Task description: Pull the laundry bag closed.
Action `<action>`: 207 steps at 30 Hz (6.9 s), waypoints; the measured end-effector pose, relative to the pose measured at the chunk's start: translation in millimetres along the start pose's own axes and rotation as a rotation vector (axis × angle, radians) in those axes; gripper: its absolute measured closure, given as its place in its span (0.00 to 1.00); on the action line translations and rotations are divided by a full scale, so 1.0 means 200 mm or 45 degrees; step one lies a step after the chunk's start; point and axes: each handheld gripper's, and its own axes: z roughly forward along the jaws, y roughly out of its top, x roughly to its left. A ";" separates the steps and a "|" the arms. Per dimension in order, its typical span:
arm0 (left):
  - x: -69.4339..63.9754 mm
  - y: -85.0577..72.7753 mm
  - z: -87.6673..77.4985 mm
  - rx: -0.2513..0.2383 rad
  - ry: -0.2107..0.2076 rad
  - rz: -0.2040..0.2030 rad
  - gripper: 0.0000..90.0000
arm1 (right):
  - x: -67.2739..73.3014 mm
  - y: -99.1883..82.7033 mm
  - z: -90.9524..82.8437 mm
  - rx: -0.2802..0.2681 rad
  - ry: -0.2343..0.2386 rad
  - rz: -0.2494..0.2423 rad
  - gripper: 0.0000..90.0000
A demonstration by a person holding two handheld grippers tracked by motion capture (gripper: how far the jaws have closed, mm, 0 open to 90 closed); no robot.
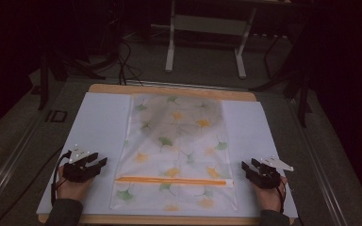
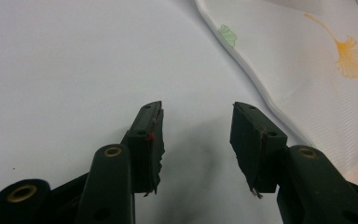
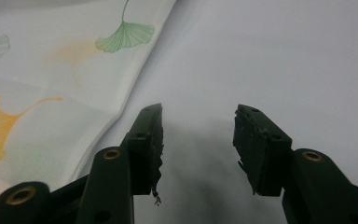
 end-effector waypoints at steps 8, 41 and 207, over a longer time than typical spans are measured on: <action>0.00 0.00 0.00 -0.015 -0.008 -0.004 0.60 | 0.03 0.01 0.01 0.036 0.018 -0.058 0.63; 0.01 -0.02 0.00 -0.034 -0.031 -0.012 0.59 | 0.22 0.18 -0.02 0.040 0.263 -0.271 0.62; 0.01 -0.02 0.00 -0.034 -0.051 -0.013 0.58 | 1.86 0.49 0.59 0.543 0.973 -1.152 0.93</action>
